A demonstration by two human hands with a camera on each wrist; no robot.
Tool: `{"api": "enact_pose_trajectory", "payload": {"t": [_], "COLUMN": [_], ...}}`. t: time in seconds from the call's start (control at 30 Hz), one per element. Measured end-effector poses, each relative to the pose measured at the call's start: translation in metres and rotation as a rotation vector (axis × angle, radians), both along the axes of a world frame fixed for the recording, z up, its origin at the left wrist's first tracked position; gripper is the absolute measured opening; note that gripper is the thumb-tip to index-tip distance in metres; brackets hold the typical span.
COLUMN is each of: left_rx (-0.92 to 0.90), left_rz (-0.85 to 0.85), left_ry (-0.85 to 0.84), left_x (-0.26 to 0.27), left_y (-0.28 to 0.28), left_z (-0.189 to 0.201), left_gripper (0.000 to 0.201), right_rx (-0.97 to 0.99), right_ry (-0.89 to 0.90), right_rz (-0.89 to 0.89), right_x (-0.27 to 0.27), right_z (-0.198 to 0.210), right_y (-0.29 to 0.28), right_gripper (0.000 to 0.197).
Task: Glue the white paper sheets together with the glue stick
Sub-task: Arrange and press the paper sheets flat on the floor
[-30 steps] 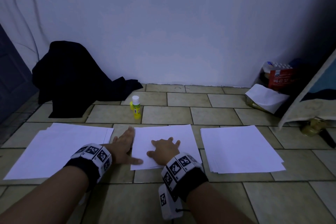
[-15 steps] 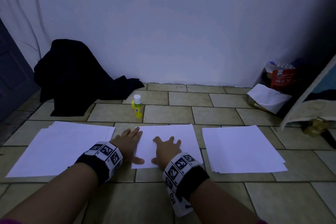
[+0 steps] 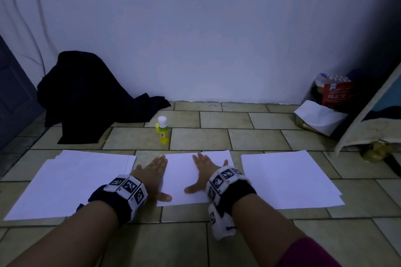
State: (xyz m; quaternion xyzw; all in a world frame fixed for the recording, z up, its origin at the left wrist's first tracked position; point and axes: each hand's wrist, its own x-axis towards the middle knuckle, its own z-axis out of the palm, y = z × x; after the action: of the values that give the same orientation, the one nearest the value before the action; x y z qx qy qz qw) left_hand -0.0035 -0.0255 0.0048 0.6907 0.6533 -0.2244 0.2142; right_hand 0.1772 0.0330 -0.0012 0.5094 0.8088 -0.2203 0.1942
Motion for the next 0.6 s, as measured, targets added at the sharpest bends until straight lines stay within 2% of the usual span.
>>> {"api": "enact_pose_trajectory", "payload": {"t": [0.1,0.2,0.37,0.47,0.53,0.6], "left_rx": [0.0,-0.007,0.014,0.026,0.057,0.165], "left_rz": [-0.002,-0.001,-0.019,-0.026,-0.024,-0.049], "left_ry": [-0.016,-0.027,0.003,0.046,0.098,0.204], "left_x": [-0.001,-0.002,-0.003,0.0,0.006,0.017], "left_y": [0.0,-0.001,-0.002,-0.004,-0.002,0.0], "left_z": [0.0,0.0,0.001,0.008,0.02,0.032], "left_gripper": [0.115,0.115,0.119,0.124,0.113,0.094], "right_rx": [0.007,0.027,0.058,0.088,0.175,0.254], "right_ry": [-0.042,-0.1,-0.106,-0.108,-0.12,-0.135], "right_rz": [-0.078,-0.124,-0.127,-0.235,-0.273,-0.23], "right_x": [0.027,0.04,0.033,0.031,0.03,0.027], "right_z": [0.0,0.0,0.01,0.01,0.012,0.015], "right_y": [0.012,0.013,0.005,0.001,-0.005,-0.012], "right_gripper": [0.126,0.129,0.129,0.134,0.125,0.109]}}
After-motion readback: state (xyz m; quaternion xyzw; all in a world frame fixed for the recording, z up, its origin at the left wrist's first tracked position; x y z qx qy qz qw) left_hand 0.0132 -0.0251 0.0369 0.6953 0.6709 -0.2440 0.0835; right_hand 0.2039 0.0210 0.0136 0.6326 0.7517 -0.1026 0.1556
